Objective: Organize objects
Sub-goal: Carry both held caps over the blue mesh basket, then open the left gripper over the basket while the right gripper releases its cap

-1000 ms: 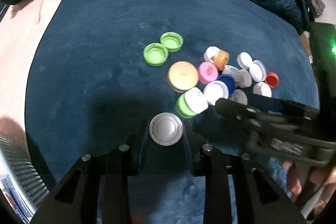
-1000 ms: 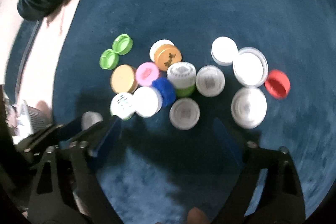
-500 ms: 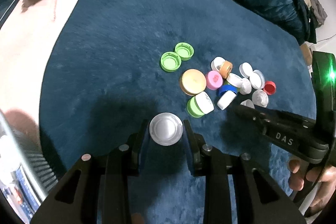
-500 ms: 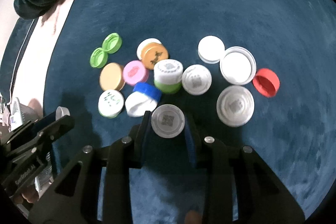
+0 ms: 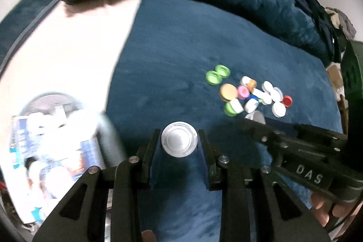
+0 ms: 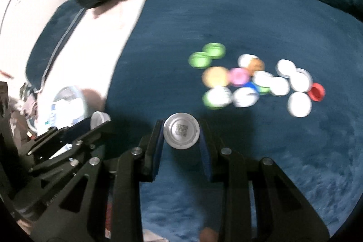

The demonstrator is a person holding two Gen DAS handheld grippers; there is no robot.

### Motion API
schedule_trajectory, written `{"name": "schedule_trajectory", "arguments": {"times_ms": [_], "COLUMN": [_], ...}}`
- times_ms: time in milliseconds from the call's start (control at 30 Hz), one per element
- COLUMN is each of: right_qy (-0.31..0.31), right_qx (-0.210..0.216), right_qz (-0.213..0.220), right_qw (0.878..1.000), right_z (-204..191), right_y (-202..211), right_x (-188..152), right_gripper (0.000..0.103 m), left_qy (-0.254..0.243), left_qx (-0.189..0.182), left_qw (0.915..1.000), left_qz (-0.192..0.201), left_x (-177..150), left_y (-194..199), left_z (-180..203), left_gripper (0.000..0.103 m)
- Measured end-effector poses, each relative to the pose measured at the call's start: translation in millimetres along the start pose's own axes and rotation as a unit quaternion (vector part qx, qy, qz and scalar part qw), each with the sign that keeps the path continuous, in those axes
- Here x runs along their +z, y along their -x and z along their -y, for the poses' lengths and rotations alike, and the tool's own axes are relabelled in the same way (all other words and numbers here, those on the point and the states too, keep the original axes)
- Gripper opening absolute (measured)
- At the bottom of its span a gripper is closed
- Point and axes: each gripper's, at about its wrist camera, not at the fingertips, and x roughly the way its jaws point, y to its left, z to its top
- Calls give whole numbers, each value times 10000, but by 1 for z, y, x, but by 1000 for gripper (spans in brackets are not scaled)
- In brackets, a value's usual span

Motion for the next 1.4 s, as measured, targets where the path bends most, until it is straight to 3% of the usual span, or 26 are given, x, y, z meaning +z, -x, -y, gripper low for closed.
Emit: {"name": "schedule_trajectory", "arguments": {"times_ms": [200, 467, 733, 1200, 1267, 1300, 1367, 1400], "right_qy": [584, 1213, 1393, 1282, 1255, 1225, 1131, 1082], "right_qx": [388, 604, 826, 986, 979, 948, 860, 840], "right_qz": [-8, -168, -232, -448, -466, -458, -430, -423], "right_qw": [9975, 9906, 9865, 9858, 9862, 9869, 9889, 9897], "right_z": [-85, -157, -194, -206, -205, -204, -198, -195], "right_y": [-9, -27, -39, -56, -57, -57, -57, -57], "right_x": [-11, -24, -23, -25, -25, -25, -22, -21], "right_gripper": [31, 31, 31, 32, 41, 51, 67, 80], "left_qy": [636, 1545, 1783, 1993, 2029, 2069, 2209, 2306], "left_qx": [286, 671, 857, 1031, 1067, 1134, 1153, 1113], "left_qw": [9969, 9836, 9768, 9720, 9712, 9695, 9659, 9640], "left_qz": [353, 639, 817, 692, 656, 665, 701, 709], "left_x": [-21, -48, -50, -55, -56, -57, -59, -60], "left_y": [45, 71, 71, 65, 65, 66, 69, 71], "left_z": [-72, -161, -188, -211, -213, -215, -222, -226], "left_gripper": [31, 31, 31, 32, 54, 59, 79, 84]}}
